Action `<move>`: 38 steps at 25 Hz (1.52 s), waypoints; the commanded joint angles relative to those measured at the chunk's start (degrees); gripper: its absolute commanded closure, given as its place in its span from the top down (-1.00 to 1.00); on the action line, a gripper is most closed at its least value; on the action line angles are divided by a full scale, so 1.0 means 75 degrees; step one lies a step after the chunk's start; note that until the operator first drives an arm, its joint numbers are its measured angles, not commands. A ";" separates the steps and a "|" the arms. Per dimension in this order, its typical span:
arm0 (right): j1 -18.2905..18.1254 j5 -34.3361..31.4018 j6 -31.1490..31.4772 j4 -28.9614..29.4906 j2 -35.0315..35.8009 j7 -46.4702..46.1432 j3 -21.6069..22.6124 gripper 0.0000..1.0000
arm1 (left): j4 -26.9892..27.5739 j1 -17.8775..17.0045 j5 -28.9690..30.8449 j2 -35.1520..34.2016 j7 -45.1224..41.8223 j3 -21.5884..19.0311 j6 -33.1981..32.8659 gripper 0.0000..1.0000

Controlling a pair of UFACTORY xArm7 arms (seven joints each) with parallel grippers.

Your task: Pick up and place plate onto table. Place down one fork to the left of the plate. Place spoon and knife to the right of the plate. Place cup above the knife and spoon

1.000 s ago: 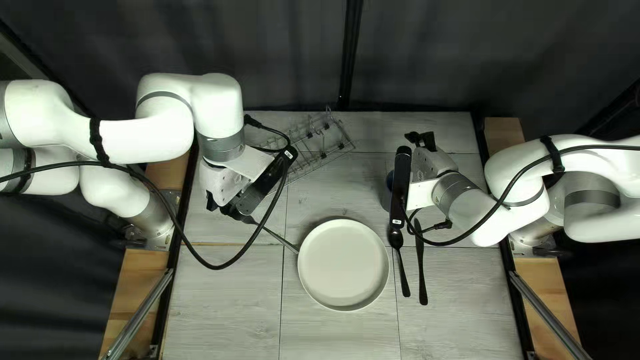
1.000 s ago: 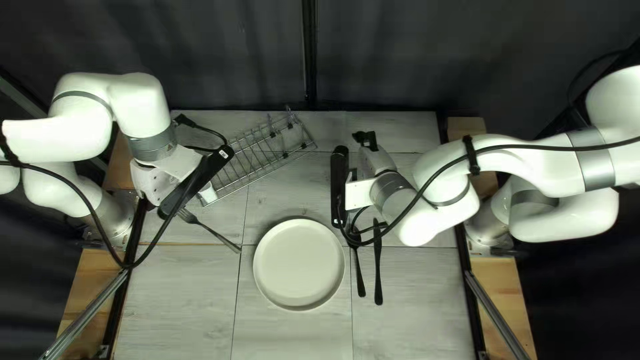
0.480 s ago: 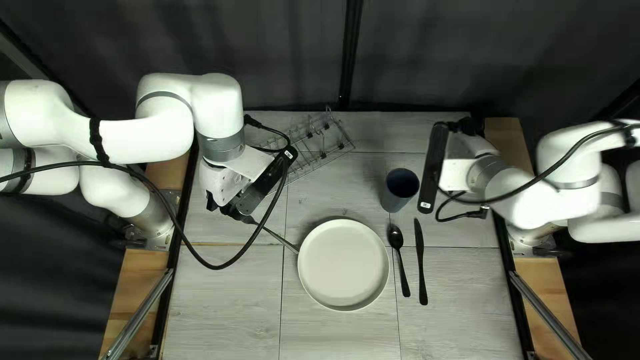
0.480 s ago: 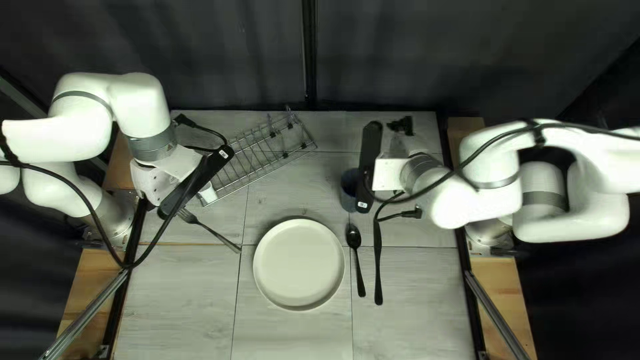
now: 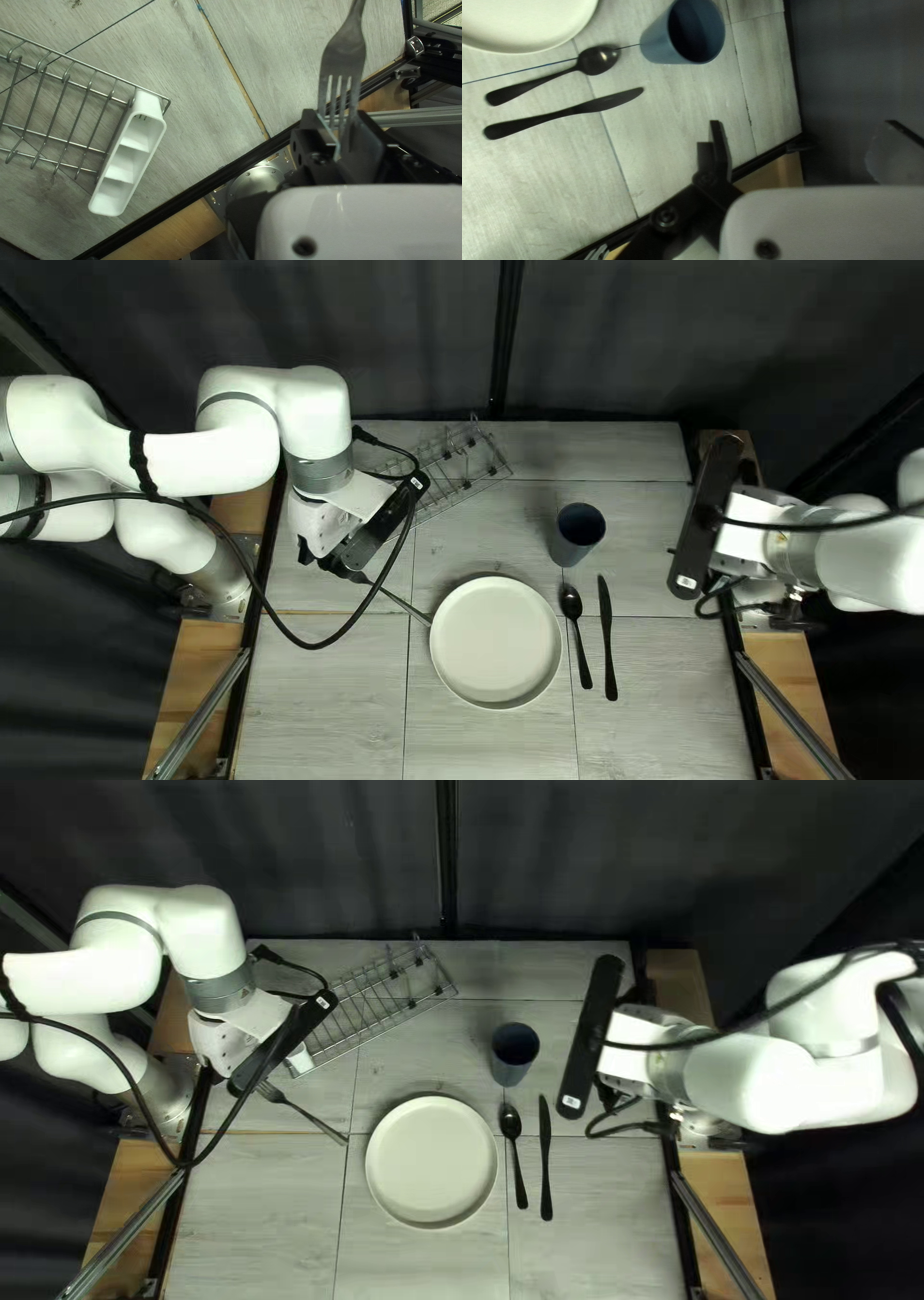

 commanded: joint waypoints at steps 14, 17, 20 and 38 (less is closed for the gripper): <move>0.0000 0.0000 0.0000 0.0000 0.0000 0.0000 0.0000 1.00 | -0.0875 -0.0491 0.0506 -0.0275 0.2077 -0.0007 -0.1009 -1.00; 0.0000 0.0000 0.0000 0.0000 0.0000 0.0000 0.0000 1.00 | -0.1089 -0.0696 0.0619 0.0231 0.2958 -0.0193 -0.1840 -1.00; 0.0000 0.0000 0.0000 0.0000 0.0000 0.0000 0.0000 1.00 | -0.1084 -0.0765 0.0706 0.0446 0.3320 -0.0267 -0.2130 -1.00; 0.0000 0.0000 0.0000 0.0000 0.0000 0.0000 0.0000 1.00 | -0.1341 -0.1292 0.1438 0.1330 0.4697 -0.1030 -0.3569 -1.00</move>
